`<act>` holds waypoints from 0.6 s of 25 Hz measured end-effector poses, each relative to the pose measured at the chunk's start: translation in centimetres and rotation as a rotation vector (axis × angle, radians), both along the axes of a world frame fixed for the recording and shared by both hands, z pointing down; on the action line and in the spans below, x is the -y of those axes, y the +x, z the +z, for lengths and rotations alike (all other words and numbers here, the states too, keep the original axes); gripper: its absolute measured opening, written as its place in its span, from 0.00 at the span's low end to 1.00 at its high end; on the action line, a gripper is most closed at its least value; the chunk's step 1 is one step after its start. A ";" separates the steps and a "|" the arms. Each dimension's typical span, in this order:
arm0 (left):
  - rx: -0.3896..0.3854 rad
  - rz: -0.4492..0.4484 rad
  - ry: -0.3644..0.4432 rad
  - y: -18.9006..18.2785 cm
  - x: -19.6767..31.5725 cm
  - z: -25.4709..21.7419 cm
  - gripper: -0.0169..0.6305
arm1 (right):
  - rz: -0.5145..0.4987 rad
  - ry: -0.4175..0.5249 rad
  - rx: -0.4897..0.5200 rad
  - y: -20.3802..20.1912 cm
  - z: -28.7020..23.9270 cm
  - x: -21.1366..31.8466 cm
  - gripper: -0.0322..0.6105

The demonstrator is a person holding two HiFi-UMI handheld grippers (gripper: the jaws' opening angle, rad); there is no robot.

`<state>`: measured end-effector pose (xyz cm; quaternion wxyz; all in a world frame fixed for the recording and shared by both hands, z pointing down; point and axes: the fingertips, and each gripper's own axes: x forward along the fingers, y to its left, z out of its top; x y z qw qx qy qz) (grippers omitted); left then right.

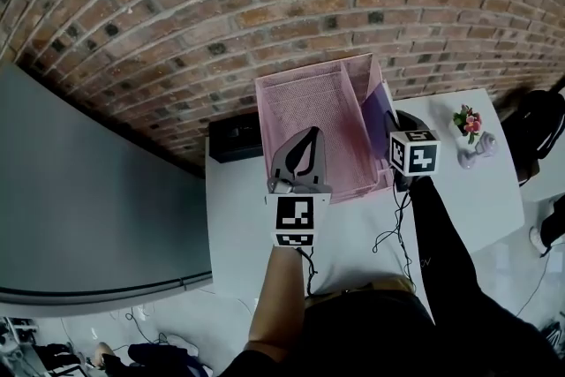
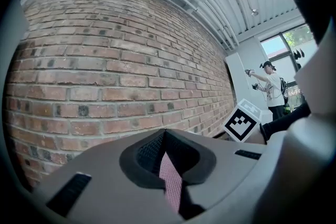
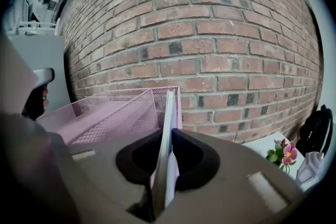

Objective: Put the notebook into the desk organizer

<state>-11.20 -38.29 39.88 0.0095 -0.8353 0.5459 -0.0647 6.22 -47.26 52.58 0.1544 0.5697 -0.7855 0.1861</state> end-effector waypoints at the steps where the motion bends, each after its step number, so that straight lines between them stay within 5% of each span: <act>1: 0.001 -0.001 0.001 0.0 0.1 0.0 0.04 | 0.000 0.001 -0.002 0.0 0.0 0.3 0.10; 11: 0.004 -0.008 -0.013 -0.3 1.5 0.7 0.04 | -0.021 0.022 -0.042 -0.6 -0.2 3.7 0.10; 15: 0.011 -0.013 -0.015 -0.6 1.7 0.9 0.04 | -0.008 0.056 -0.076 0.0 -0.1 3.8 0.26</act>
